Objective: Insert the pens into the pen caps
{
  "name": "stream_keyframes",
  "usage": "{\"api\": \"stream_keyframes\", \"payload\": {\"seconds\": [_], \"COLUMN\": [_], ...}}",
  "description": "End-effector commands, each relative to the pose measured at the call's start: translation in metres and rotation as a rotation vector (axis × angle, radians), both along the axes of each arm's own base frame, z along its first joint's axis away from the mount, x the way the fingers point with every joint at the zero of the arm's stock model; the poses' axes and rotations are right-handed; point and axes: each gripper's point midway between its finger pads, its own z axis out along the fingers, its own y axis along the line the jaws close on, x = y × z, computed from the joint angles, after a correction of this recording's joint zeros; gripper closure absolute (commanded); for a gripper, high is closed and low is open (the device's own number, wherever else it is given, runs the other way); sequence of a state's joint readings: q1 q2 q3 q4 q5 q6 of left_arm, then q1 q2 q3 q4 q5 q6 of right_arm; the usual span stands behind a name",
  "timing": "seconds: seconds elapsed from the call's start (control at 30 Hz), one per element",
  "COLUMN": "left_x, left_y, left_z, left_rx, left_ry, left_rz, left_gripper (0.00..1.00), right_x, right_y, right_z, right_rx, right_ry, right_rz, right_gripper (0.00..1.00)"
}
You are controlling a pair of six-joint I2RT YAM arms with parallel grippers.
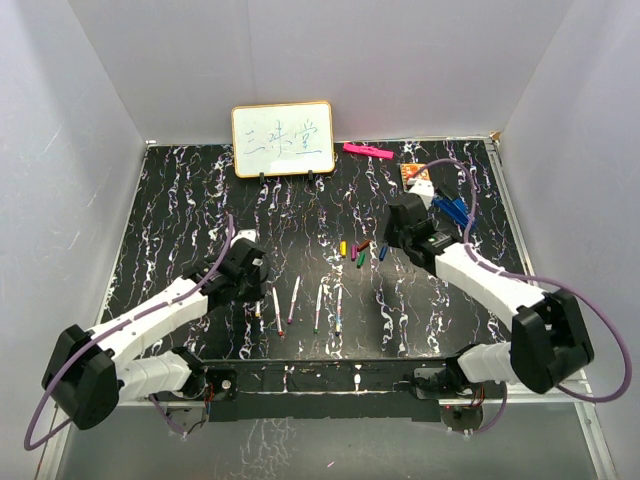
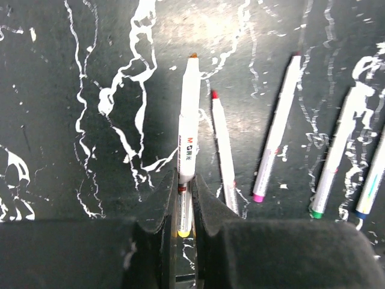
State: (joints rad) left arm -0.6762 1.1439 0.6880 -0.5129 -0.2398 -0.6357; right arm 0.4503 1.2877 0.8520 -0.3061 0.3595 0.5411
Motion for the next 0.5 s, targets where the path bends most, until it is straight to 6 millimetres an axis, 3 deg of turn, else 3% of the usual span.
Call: {"api": "stream_keyframes", "payload": {"seconds": [0.0,0.13,0.27,0.47], "left_x": [0.005,0.010,0.016,0.014], "left_y": [-0.016,-0.025,-0.038,-0.057], "left_z": [0.012,0.018,0.025,0.030], "left_rx": [-0.080,-0.108,-0.149,-0.229], "left_ry": [-0.067,-0.103,-0.137,-0.149], "left_rz": [-0.071,-0.109,-0.147,-0.195], "left_gripper": [1.00,1.00,1.00,1.00], "right_x": [0.019,0.024,0.030,0.042], "right_y": [0.052,0.079,0.100,0.117], "right_z": [0.024,0.014,0.003,-0.009], "right_rx": [0.052,0.041,0.052,0.047], "right_ry": [-0.076,-0.046,-0.015,0.015], "right_rz": [0.151,0.220,0.275,0.313], "right_gripper": [0.80,0.73,0.56,0.47]}}
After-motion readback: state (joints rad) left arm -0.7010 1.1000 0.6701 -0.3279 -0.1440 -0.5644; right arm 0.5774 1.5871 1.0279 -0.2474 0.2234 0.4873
